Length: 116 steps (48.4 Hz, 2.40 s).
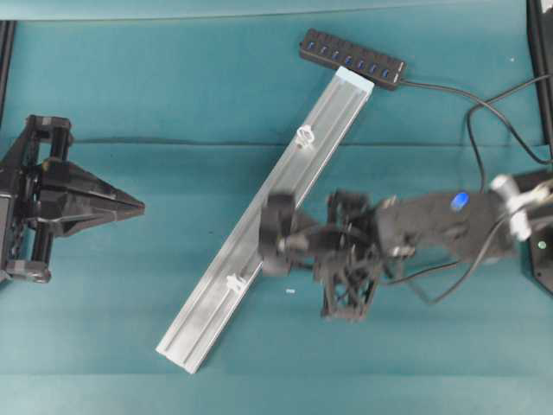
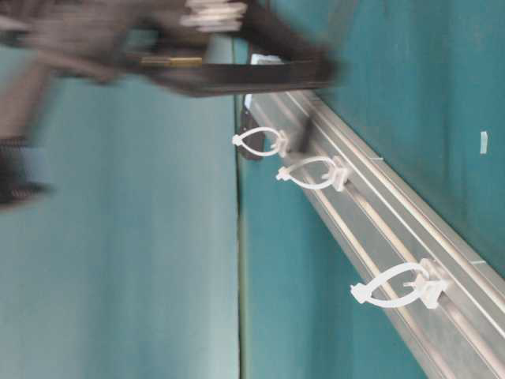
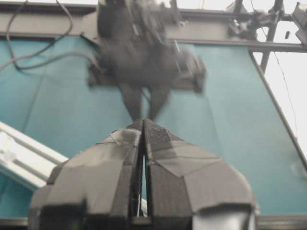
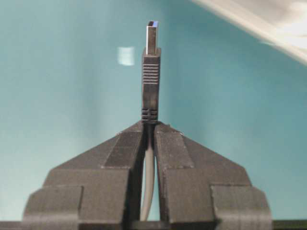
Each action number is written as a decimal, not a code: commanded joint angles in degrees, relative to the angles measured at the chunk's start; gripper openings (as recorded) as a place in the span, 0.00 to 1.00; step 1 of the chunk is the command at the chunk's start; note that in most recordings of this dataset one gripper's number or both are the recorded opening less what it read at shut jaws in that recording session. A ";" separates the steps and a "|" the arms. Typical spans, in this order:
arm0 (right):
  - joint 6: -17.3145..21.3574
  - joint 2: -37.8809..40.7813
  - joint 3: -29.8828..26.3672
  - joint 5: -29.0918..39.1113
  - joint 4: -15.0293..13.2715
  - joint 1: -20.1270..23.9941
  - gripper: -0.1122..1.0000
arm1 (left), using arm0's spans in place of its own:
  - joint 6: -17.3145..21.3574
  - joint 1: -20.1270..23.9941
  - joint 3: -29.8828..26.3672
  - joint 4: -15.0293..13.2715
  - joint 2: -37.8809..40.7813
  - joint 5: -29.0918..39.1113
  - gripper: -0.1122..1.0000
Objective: Pass the USB cable through three rings with both arms.
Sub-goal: 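Carry the plug up to the first ring and push it through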
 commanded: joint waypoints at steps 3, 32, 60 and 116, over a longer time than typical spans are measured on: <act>-4.39 -5.10 -2.99 5.89 0.09 -3.60 0.16 | -0.62 -0.09 -0.53 0.09 -0.18 0.70 0.09; -35.51 -9.67 -3.96 14.33 -0.26 -24.61 0.16 | -0.79 -0.09 -0.44 0.09 -2.64 0.88 0.09; -68.03 -2.29 -0.26 6.94 -0.35 -32.43 0.16 | -3.87 -0.53 -0.70 0.09 -5.01 2.29 0.18; -80.51 9.40 -1.14 -8.44 0.79 -30.59 0.16 | -3.96 -0.62 -0.70 0.09 -4.13 4.92 0.19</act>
